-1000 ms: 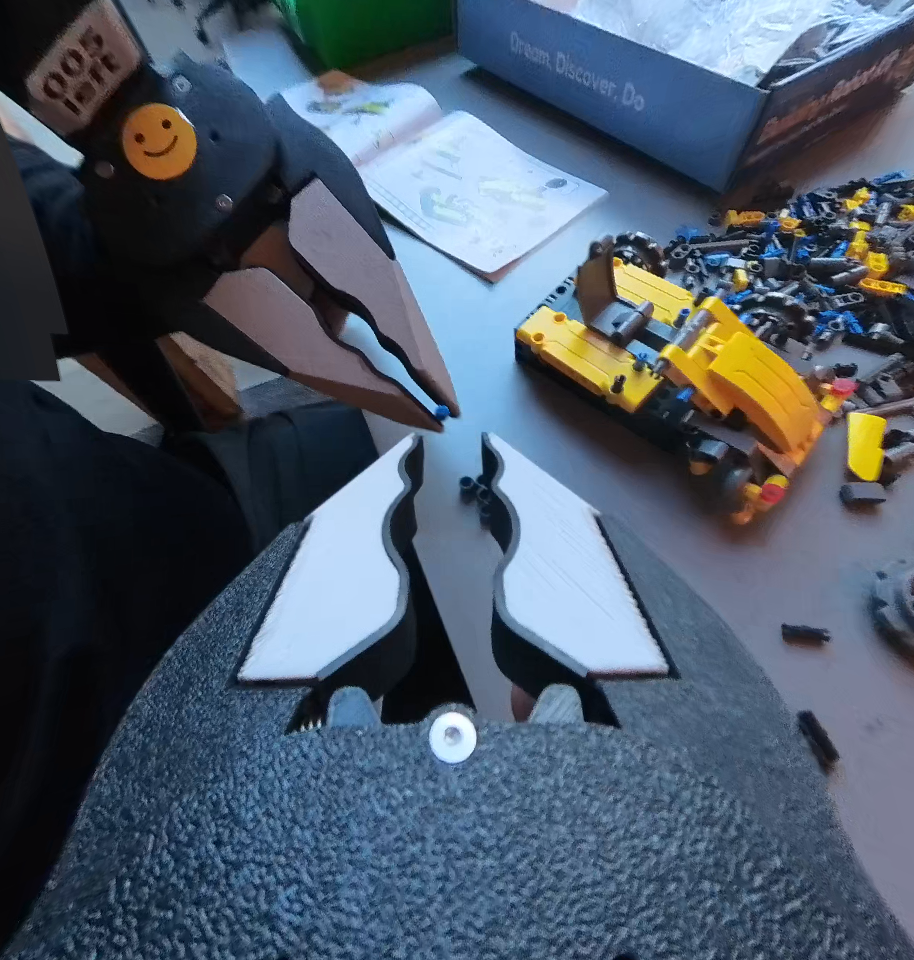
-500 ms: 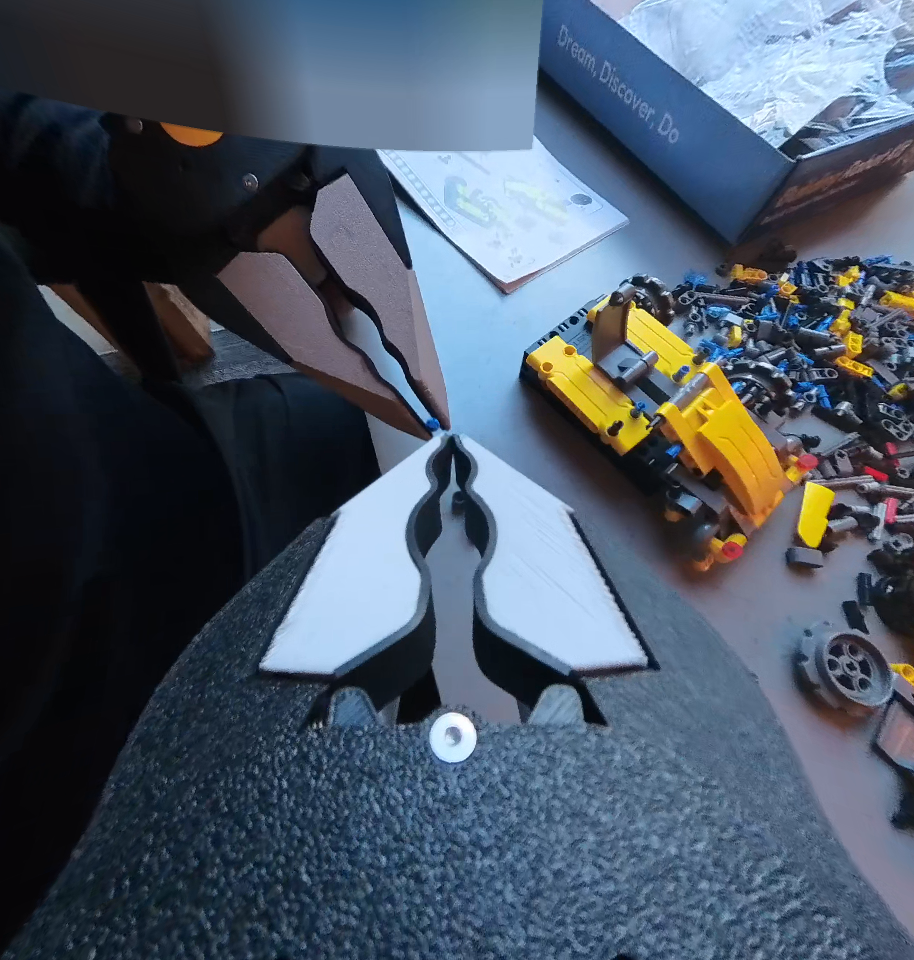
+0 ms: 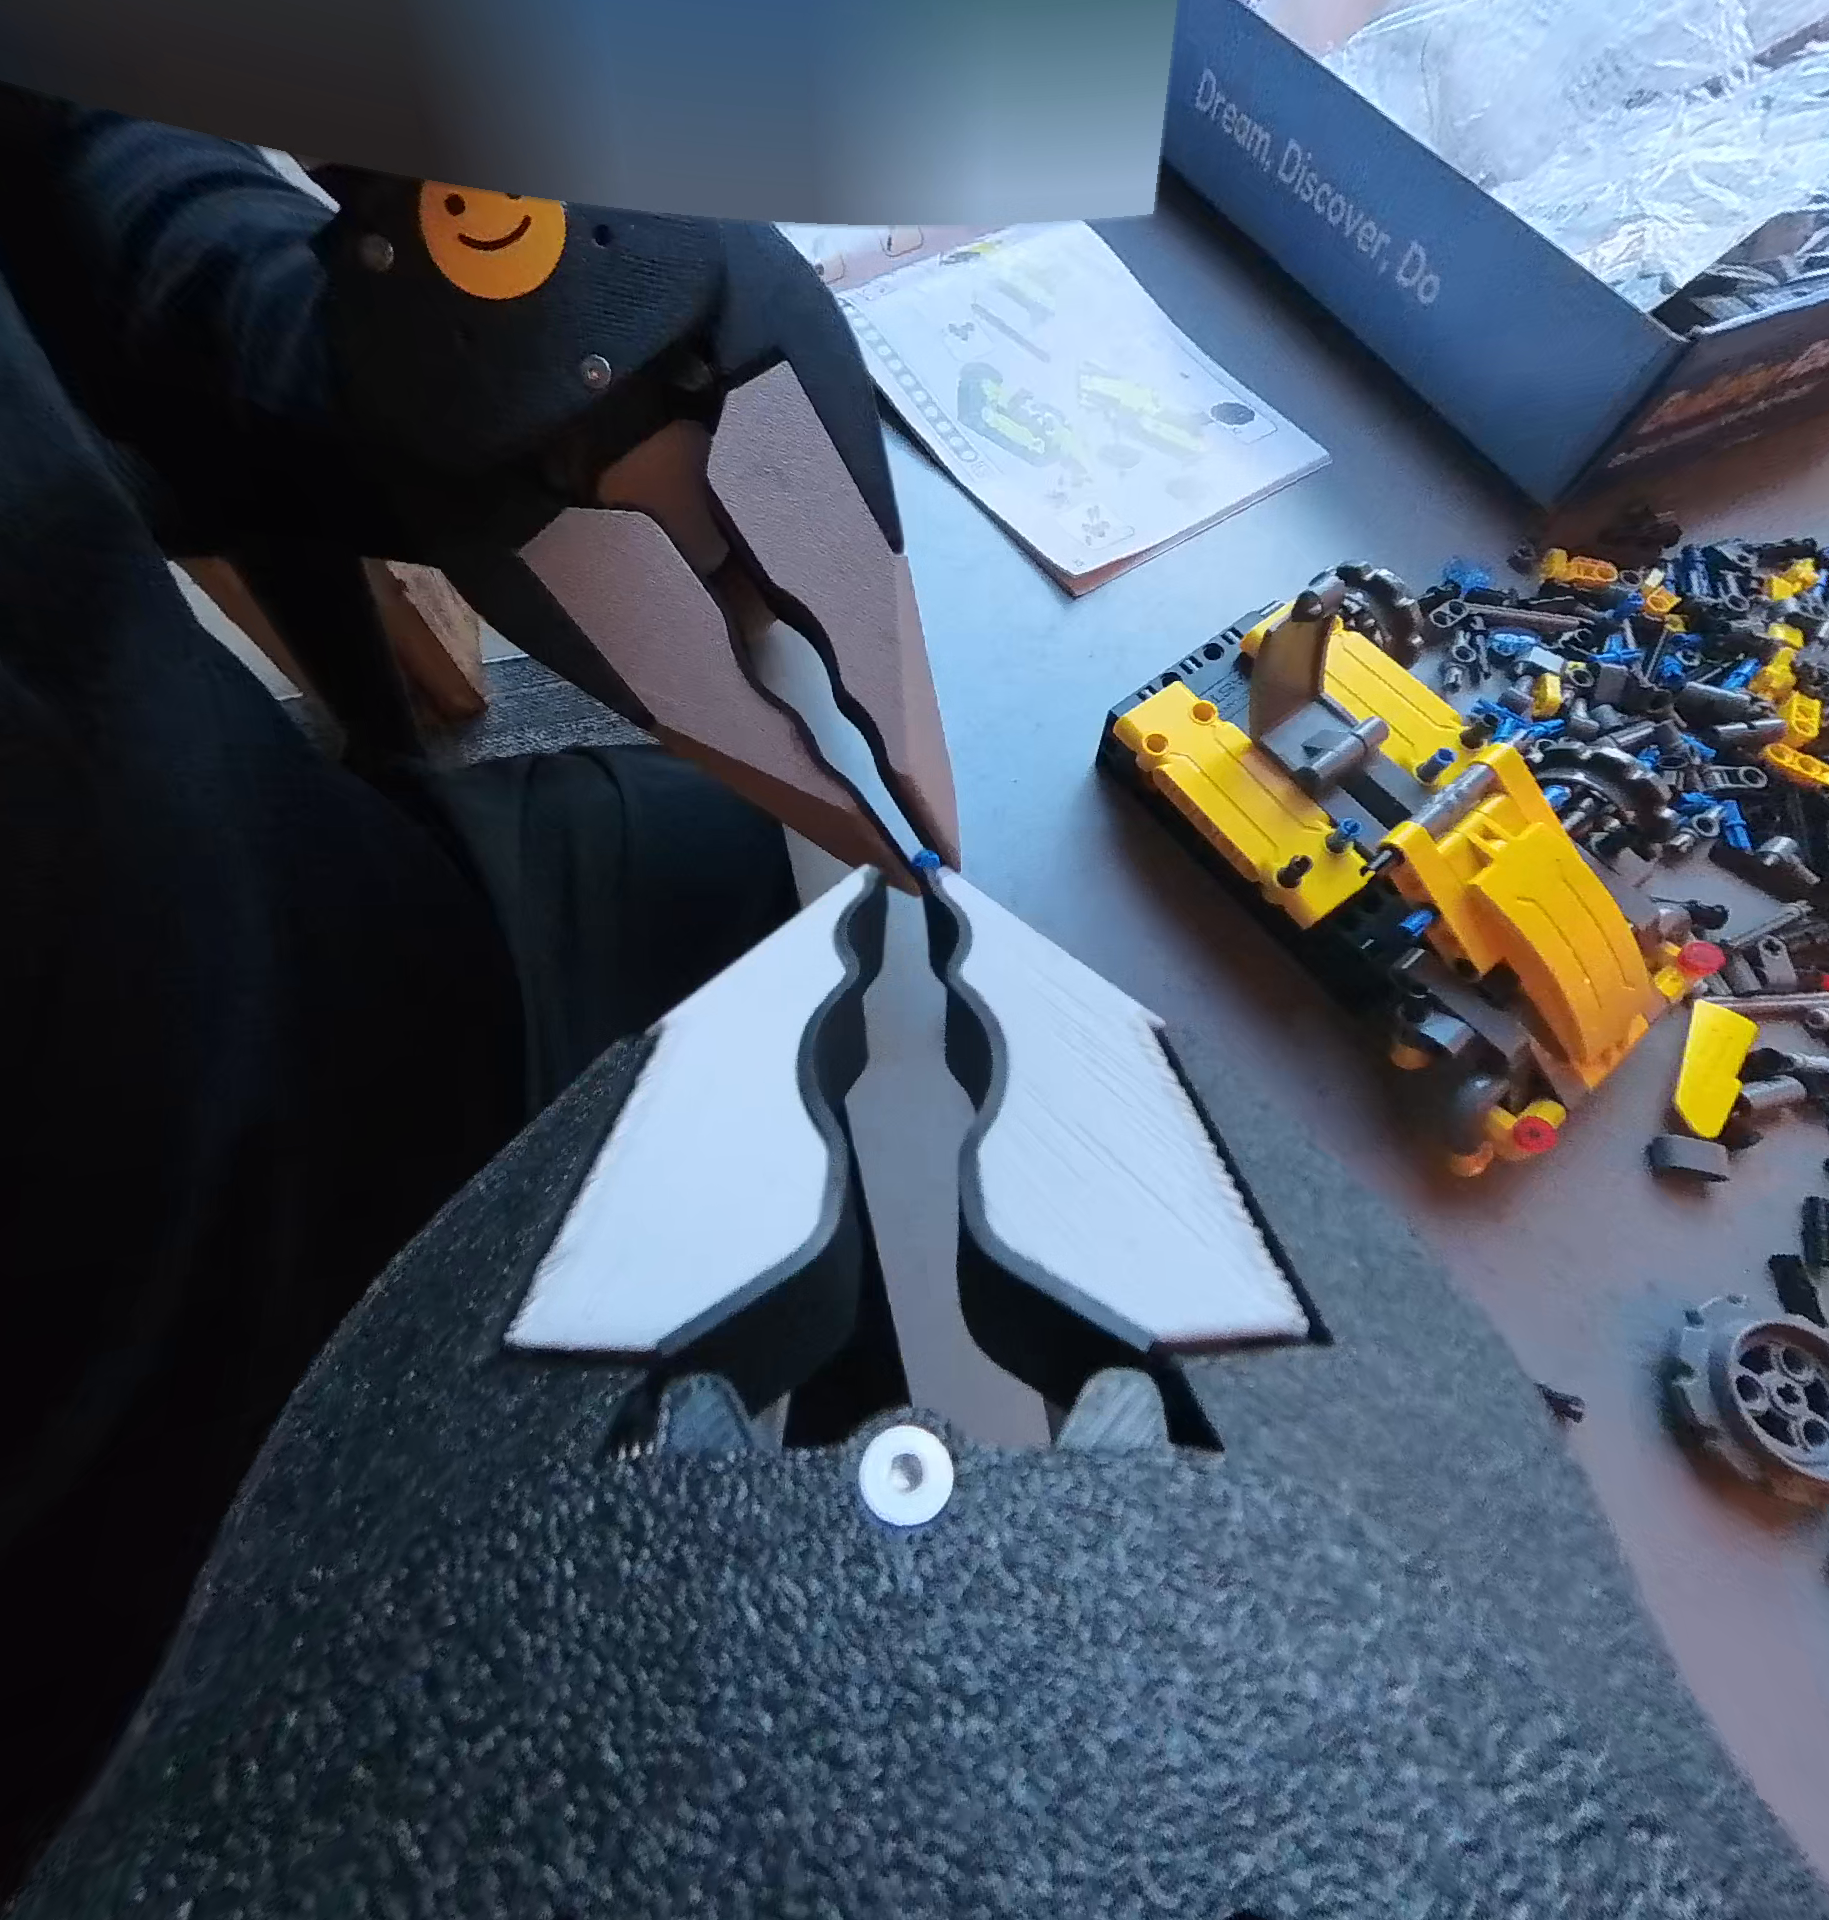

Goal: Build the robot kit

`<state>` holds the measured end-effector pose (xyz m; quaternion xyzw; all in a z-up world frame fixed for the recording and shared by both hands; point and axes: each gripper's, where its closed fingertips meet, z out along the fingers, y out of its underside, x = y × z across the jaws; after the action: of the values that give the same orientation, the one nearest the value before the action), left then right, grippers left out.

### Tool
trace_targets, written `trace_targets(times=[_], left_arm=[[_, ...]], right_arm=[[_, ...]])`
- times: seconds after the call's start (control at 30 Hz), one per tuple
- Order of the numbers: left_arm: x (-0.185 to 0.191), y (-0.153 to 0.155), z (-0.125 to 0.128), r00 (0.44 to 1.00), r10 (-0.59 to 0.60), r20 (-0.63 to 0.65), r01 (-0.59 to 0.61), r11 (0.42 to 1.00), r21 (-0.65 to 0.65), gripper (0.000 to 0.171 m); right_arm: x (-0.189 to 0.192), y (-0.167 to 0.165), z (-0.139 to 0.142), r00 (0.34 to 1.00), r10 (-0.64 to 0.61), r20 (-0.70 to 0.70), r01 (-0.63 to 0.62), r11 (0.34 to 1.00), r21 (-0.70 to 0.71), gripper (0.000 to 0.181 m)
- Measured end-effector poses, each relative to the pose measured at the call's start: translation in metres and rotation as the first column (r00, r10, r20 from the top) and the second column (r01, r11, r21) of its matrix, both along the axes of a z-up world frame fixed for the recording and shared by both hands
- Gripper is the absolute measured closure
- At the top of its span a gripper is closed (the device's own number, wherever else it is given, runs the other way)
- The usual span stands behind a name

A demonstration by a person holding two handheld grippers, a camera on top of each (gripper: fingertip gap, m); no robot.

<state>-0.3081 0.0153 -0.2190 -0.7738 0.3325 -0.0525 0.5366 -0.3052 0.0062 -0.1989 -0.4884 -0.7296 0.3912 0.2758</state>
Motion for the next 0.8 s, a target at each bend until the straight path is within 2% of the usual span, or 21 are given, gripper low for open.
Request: trace_targets(times=[0.3, 0.8], left_arm=[[0.010, -0.010, 0.001, 0.996, -0.093, 0.013, 0.093, 0.996, -0.004, 0.171], [0.013, -0.009, -0.002, 0.995, -0.100, -0.007, 0.100, 0.995, -0.005, 0.171]], right_arm=[[0.001, -0.009, -0.004, 0.999, 0.037, 0.028, -0.037, 0.999, 0.020, 0.172], [0.001, -0.009, -0.014, 0.996, 0.060, 0.070, -0.065, 0.995, 0.077, 0.177]])
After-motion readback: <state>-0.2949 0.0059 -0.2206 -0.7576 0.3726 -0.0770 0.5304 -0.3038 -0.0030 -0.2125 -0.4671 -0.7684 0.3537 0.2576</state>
